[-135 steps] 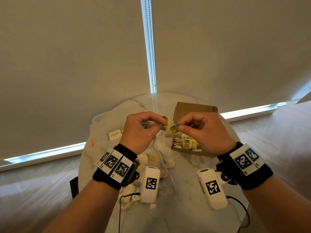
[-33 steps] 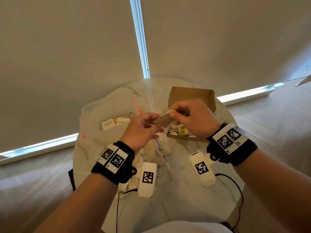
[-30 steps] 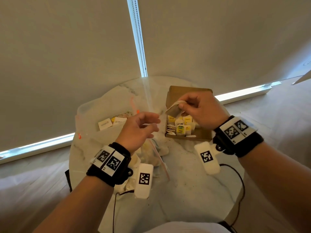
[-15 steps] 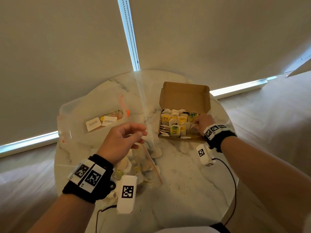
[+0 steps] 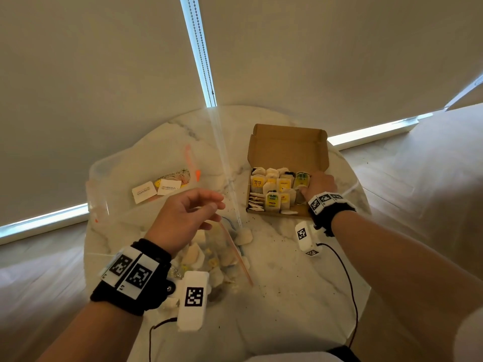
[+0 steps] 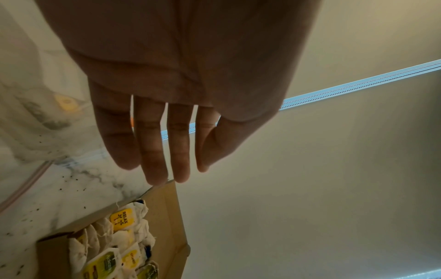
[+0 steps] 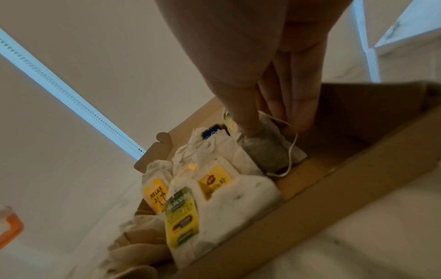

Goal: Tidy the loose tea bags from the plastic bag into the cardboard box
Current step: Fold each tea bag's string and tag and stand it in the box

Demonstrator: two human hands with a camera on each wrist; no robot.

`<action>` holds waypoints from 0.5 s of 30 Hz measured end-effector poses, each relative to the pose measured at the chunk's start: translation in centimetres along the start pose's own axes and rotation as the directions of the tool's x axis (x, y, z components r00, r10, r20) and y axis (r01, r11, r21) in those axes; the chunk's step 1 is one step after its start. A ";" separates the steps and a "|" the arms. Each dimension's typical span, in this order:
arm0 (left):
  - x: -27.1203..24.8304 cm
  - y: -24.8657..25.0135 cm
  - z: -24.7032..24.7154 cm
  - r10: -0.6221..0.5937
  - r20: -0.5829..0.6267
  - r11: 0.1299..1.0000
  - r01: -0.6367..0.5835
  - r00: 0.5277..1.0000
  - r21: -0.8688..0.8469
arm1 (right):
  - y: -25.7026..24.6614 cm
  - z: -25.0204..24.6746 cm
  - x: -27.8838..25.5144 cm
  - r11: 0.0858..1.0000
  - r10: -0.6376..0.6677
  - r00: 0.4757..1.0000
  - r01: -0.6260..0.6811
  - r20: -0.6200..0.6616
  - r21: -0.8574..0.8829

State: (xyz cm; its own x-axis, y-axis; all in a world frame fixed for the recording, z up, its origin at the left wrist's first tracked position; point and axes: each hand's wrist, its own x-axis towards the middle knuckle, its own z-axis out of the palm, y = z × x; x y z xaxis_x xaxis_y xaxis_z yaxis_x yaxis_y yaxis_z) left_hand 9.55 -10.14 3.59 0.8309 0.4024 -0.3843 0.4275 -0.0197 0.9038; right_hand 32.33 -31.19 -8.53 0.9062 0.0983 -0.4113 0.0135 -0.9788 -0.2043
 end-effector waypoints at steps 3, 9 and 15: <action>-0.2 0.0 -0.1 0.003 -0.007 1.000 -0.003 1.000 0.007 | 0.0 0.1 0.1 1.000 -0.025 0.999 0.025 0.042 0.007; -0.3 0.2 -0.4 -0.003 -0.021 1.000 0.003 1.000 -0.014 | 0.2 -0.4 -0.8 0.994 -0.061 0.997 0.064 -0.038 0.085; -0.5 0.5 -0.3 0.001 -0.033 1.000 -0.001 0.999 -0.022 | 1.2 0.4 -2.4 0.946 -0.323 0.918 0.321 0.227 0.048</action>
State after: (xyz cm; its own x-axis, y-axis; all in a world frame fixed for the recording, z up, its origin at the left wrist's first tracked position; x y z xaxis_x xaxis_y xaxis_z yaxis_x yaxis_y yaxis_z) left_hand 9.28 -10.04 4.31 0.8190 0.4323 -0.3772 0.4184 -0.0002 0.9083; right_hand 29.99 -32.51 -8.10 0.7318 0.4478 -0.5138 0.2832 -0.8855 -0.3683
